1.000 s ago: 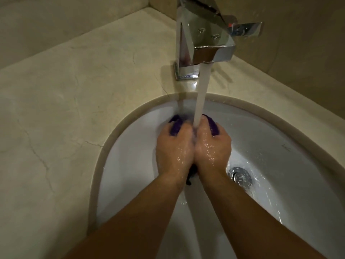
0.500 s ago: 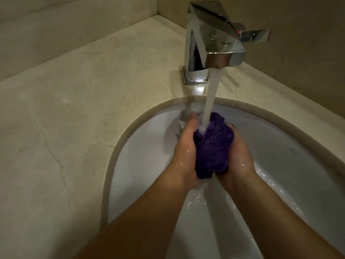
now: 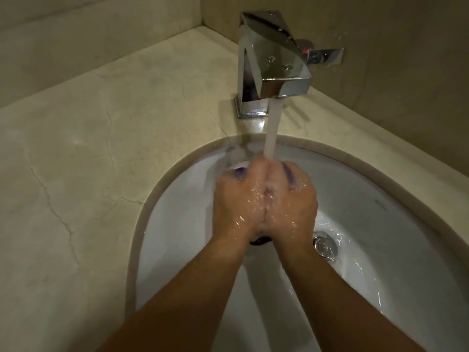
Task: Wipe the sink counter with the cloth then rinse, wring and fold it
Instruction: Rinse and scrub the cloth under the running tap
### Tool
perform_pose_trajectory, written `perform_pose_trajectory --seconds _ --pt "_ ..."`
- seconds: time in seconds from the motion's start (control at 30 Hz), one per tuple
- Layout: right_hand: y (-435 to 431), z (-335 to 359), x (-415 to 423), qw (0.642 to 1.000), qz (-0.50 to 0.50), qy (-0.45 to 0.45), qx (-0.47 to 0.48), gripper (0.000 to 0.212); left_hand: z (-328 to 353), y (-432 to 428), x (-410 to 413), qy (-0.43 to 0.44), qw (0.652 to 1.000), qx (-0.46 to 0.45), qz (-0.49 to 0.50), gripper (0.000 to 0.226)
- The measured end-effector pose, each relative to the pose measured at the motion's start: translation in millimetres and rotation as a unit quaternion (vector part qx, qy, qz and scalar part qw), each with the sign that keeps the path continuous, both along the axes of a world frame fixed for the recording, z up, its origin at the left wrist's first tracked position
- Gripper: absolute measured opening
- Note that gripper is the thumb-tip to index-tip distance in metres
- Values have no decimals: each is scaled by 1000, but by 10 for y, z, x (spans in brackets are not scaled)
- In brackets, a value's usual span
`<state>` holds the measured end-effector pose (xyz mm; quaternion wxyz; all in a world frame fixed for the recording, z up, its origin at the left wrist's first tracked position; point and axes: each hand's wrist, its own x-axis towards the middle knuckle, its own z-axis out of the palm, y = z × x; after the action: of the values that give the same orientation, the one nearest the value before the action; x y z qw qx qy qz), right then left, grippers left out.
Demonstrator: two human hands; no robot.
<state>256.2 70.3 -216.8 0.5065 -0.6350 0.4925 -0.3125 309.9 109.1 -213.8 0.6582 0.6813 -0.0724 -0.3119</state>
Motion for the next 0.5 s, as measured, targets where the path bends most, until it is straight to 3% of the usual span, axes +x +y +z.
perform_pose_trajectory --seconds 0.13,0.3,0.33,0.43,0.5 --pt "-25 8 21 1000 -19 -24 3 25 -34 -12 42 -16 999 29 33 24" --pt "-70 10 -3 999 -5 -32 34 20 4 -12 30 -14 999 33 19 23" --pt "-98 22 -22 998 -11 -42 50 20 26 -11 11 1 1000 21 9 21" --pt "-201 75 -92 980 -55 -121 148 14 52 -26 33 125 992 -23 1 59" --pt "-242 108 -109 954 -70 -180 229 17 65 -5 49 203 978 -41 2 65"
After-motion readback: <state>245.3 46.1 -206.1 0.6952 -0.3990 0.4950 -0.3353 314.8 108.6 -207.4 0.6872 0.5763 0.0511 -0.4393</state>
